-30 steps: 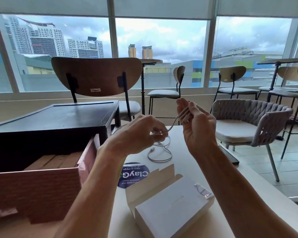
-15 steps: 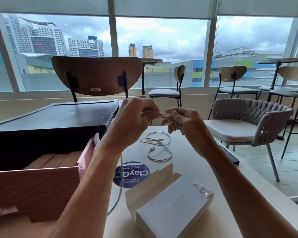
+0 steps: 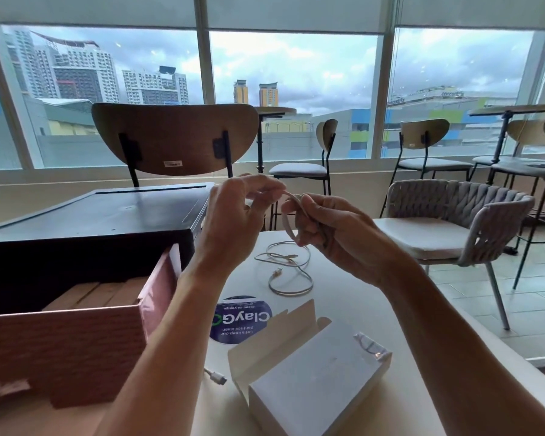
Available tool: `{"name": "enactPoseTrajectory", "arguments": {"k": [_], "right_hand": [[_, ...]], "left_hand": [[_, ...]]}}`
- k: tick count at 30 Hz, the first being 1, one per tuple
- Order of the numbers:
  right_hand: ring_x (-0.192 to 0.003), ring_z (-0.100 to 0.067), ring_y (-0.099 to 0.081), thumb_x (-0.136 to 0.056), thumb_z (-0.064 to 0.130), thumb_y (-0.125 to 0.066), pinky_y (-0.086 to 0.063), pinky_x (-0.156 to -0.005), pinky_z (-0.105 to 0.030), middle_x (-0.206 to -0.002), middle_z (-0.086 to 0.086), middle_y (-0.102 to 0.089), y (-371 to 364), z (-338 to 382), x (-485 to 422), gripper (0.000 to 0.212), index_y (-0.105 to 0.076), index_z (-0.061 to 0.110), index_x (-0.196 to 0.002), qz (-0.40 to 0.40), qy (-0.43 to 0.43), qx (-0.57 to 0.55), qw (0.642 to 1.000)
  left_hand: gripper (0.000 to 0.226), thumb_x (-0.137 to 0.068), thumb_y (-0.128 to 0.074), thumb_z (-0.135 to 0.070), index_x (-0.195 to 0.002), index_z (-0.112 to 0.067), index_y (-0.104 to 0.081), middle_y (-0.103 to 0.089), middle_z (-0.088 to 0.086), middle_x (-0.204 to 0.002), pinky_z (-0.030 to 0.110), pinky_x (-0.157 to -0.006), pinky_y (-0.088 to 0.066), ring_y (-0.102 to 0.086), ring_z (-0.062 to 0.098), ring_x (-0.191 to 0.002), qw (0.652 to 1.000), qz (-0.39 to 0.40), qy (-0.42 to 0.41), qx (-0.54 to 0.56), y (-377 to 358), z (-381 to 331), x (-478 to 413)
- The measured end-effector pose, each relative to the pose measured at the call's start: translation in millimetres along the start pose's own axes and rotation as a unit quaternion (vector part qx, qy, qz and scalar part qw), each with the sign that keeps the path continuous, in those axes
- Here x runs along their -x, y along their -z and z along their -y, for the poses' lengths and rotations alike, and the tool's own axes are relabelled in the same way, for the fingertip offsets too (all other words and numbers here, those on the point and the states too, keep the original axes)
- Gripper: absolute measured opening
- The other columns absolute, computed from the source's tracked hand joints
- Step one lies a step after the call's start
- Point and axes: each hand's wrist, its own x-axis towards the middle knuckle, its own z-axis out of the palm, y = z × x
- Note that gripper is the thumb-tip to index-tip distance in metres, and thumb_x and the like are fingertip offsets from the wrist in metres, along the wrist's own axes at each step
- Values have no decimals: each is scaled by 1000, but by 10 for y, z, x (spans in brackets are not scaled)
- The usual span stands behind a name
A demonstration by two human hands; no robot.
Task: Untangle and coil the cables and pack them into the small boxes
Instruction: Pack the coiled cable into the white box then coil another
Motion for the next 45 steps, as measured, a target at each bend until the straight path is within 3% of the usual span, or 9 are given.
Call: {"name": "enactPoseTrajectory", "arguments": {"k": [5,11,16,21,25,28,35,41,45], "right_hand": [[-55,-9,-34,-102,17,-37,-40,-64,-24,-63,3,-44,-16,-37,-42,29,-62,4,-97,15,13,-89,996],[-51,-8,-37,-104,14,-34,-41,-62,-24,-60,3,-43,-23,-76,-93,28,-58,2,-97,-4,30,-207,978],[-53,-9,-33,-106,20,-31,-45,-58,-23,-59,2,-38,-70,-95,-102,38,-62,-3,-102,-50,29,-197,979],[-55,-9,-50,-103,16,-37,-52,-62,-23,-66,-4,-53,-52,-89,-84,33,-61,-8,-106,-36,13,-226,973],[-55,-8,-45,-104,22,-36,-53,-68,-25,-70,-3,-50,-7,-94,-69,39,-61,-8,-106,-23,0,-248,969],[-52,-6,-39,-104,23,-36,-53,-68,-25,-63,2,-44,3,-103,-62,35,-60,-2,-99,-21,1,-249,968],[-51,-8,-25,-107,30,-28,-45,-65,-26,-57,4,-29,-58,-103,-87,45,-59,2,-89,-62,-6,-242,968],[-68,-13,-64,-102,14,-40,-54,-87,-32,-75,-6,-65,50,-88,-45,31,-66,-3,-103,16,-11,-215,976],[-69,-11,-62,-101,13,-40,-52,-85,-29,-73,-2,-64,59,-95,-37,31,-60,-7,-112,29,-6,-170,985]], "left_hand": [[17,-95,-64,-24,-108,-23,-76,-76,-13,-93,25,-79,-58,-72,5,-78,995,31,46,87,4,49,-2],[33,-98,-59,-13,-130,-8,-64,-73,2,-116,25,-95,-53,-70,8,-105,976,135,56,162,-4,50,14],[31,-96,-62,-15,-127,-11,-67,-76,1,-104,34,-92,-57,-72,8,-95,982,91,74,146,-74,69,39],[26,-98,-59,-15,-120,-21,-72,-76,-8,-103,39,-87,-60,-72,7,-94,990,78,50,106,-129,34,75],[28,-98,-55,-12,-113,-27,-74,-77,-6,-90,44,-75,-59,-73,19,-81,994,76,32,66,-132,-32,103],[27,-99,-57,-14,-121,-17,-71,-73,-12,-90,33,-80,-60,-70,1,-79,994,75,33,67,-142,-27,93],[29,-100,-53,-19,-124,-16,-70,-76,-2,-95,33,-81,-59,-65,-2,-76,996,67,21,64,-197,29,84],[29,-101,-53,-22,-123,-16,-70,-72,-5,-110,42,-85,-60,-70,10,-101,992,84,12,93,-177,71,68],[29,-100,-58,-20,-125,-13,-69,-72,-2,-104,38,-84,-61,-71,13,-96,990,85,25,106,-145,148,53]]}}
